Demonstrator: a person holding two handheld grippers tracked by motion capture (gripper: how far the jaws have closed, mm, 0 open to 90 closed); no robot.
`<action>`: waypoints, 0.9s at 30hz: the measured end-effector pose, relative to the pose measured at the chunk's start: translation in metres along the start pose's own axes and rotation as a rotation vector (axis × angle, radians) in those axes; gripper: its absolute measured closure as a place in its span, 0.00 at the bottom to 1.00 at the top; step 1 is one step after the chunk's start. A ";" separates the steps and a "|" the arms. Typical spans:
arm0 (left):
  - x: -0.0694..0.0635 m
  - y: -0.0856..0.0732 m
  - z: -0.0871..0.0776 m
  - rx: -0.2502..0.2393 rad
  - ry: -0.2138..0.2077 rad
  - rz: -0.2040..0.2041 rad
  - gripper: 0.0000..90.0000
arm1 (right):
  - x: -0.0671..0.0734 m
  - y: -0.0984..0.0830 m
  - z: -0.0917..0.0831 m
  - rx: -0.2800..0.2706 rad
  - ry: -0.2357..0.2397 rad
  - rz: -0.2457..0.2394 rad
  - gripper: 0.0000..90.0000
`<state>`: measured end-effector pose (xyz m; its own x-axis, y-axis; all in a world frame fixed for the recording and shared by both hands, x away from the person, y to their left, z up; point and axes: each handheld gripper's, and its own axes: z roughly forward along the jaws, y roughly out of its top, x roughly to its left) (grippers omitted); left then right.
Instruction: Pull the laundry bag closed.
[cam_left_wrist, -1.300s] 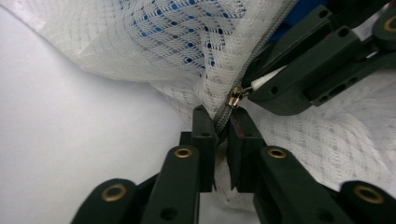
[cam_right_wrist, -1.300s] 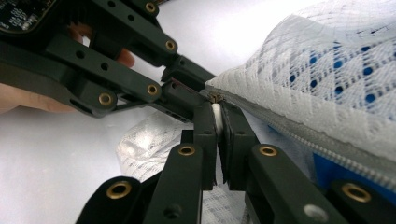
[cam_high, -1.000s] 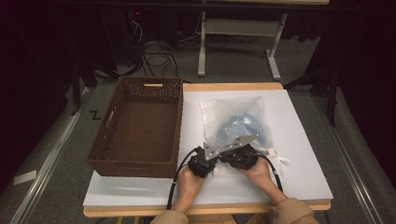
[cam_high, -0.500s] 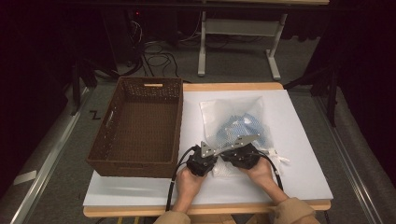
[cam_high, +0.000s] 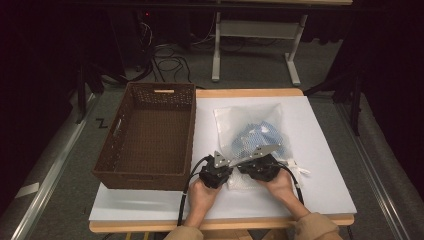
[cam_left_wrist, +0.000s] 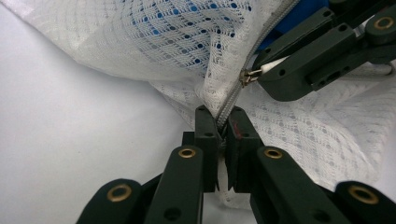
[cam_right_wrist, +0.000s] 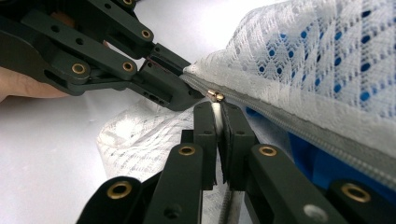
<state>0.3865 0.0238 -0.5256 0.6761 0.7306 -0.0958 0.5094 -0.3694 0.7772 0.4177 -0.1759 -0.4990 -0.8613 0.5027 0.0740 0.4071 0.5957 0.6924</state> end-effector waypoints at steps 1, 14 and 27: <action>0.000 0.000 0.000 0.001 0.002 0.001 0.94 | 0.000 0.000 0.000 0.001 0.000 0.005 0.97; 0.000 0.000 0.000 0.000 0.000 0.002 0.93 | -0.003 -0.006 -0.003 -0.014 0.014 0.014 0.97; -0.001 0.000 0.000 0.001 0.003 0.006 0.93 | -0.002 -0.007 -0.005 -0.006 0.010 0.016 0.97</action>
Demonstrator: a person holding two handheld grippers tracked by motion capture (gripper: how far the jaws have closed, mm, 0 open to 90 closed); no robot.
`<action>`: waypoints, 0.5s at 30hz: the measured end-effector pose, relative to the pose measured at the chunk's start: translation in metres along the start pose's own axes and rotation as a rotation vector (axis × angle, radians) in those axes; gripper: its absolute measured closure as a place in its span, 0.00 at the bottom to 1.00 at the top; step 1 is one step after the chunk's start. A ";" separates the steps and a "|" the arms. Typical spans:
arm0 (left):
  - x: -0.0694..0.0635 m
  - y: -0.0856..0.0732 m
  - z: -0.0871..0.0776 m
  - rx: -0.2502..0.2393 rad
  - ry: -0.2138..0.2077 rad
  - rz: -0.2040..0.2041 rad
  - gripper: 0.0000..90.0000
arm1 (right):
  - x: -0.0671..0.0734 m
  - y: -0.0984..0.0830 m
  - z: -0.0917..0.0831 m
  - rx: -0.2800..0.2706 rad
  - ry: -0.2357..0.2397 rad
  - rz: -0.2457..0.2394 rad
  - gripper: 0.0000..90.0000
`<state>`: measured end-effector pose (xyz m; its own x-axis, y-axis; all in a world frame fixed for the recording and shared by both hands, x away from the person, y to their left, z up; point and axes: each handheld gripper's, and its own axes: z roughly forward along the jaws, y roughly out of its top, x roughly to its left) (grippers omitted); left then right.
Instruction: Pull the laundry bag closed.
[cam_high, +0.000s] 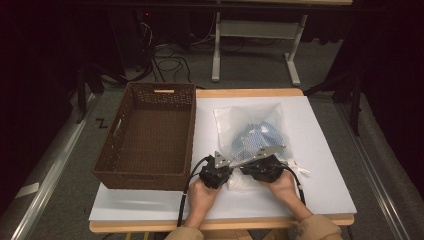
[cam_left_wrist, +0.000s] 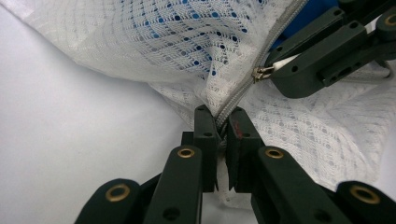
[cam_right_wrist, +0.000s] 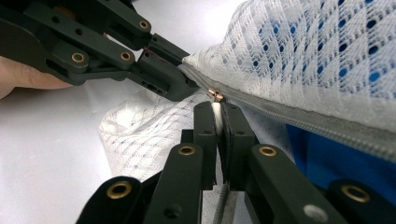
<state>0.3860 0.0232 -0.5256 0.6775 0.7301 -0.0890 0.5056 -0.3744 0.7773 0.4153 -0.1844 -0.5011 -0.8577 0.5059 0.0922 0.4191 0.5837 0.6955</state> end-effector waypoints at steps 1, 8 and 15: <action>0.000 0.000 0.000 0.000 0.000 0.000 0.93 | 0.001 0.000 0.000 0.005 -0.002 0.005 0.97; 0.000 0.000 0.000 0.000 0.000 0.000 0.93 | -0.003 -0.003 -0.002 0.000 -0.002 0.015 0.97; 0.000 0.000 0.000 -0.002 -0.001 0.000 0.93 | -0.004 -0.004 -0.006 -0.003 -0.007 0.010 0.97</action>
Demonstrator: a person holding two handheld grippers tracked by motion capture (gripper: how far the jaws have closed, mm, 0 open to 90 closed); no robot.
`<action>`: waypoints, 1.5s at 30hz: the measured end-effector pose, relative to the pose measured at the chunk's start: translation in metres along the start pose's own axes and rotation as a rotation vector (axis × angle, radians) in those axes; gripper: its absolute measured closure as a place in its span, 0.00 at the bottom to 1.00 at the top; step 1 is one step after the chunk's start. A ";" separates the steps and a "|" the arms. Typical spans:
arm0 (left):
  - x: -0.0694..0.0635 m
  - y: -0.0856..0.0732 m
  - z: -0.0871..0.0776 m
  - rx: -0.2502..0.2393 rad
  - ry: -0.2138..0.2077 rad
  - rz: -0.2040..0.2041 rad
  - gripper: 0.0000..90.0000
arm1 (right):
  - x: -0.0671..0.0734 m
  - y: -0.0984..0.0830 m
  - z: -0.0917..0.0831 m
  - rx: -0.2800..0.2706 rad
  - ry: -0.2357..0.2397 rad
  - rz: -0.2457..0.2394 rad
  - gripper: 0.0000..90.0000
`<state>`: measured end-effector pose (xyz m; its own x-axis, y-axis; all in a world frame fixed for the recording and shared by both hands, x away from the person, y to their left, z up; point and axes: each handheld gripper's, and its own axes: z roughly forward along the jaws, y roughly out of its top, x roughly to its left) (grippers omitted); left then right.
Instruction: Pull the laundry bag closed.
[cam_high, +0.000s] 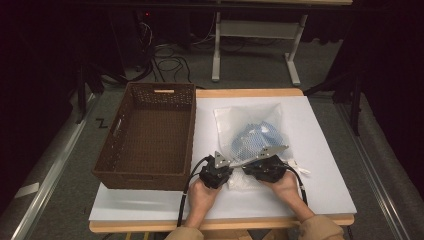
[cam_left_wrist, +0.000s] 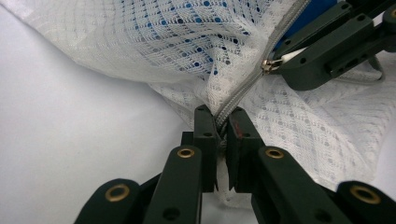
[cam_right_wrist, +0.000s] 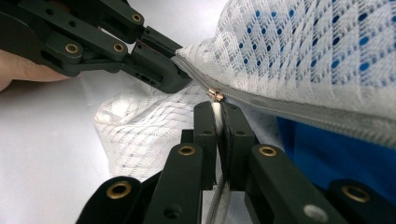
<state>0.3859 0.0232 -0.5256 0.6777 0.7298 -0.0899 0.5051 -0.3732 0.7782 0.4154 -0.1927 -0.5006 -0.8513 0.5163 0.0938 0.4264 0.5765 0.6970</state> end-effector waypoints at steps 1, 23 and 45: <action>0.000 0.000 0.000 0.001 0.000 0.001 0.93 | 0.000 0.000 0.000 0.003 -0.001 0.004 0.97; 0.000 0.000 0.000 0.000 -0.003 0.000 0.93 | -0.003 -0.007 -0.005 -0.009 -0.001 0.025 0.97; 0.003 0.000 0.000 -0.005 -0.021 -0.021 0.95 | -0.006 -0.011 -0.011 -0.005 -0.019 0.027 0.97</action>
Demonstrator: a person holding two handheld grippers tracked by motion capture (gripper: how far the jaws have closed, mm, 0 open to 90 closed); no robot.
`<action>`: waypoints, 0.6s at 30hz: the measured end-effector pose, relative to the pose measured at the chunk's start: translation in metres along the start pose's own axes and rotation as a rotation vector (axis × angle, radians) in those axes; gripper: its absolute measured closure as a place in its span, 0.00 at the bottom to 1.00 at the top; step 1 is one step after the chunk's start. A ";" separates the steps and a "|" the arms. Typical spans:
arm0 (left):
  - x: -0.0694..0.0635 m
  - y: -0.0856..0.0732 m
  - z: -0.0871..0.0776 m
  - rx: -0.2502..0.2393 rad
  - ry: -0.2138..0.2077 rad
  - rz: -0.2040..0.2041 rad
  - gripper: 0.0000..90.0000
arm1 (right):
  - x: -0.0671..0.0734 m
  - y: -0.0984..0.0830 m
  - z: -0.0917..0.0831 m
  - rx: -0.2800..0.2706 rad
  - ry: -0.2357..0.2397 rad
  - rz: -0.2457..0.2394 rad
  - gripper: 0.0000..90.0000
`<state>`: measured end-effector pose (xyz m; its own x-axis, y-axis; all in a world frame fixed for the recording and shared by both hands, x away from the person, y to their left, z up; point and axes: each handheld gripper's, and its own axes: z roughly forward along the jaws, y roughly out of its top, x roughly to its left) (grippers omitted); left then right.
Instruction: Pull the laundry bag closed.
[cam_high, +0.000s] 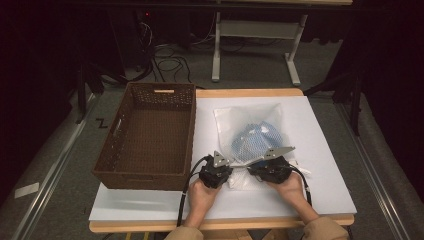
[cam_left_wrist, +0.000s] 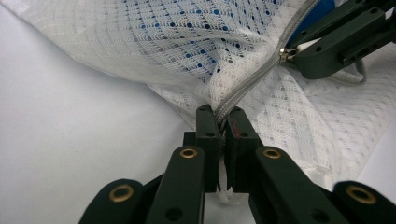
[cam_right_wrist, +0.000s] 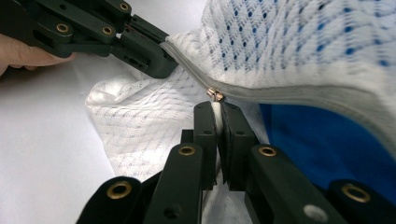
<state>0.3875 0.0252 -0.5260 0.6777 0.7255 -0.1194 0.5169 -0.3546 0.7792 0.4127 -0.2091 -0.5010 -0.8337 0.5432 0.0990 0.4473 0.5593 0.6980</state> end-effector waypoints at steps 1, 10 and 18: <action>0.000 0.000 0.000 0.000 -0.001 0.000 0.95 | -0.001 -0.001 -0.001 0.002 0.001 0.004 0.97; 0.001 0.000 0.000 0.001 -0.007 -0.005 0.96 | -0.002 -0.003 -0.002 -0.006 0.001 0.007 0.97; 0.001 0.000 -0.001 -0.001 -0.006 -0.008 0.95 | -0.004 -0.005 -0.004 -0.007 0.000 0.016 0.97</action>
<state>0.3879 0.0264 -0.5259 0.6769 0.7247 -0.1291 0.5216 -0.3484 0.7788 0.4124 -0.2165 -0.5021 -0.8263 0.5523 0.1101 0.4584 0.5462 0.7011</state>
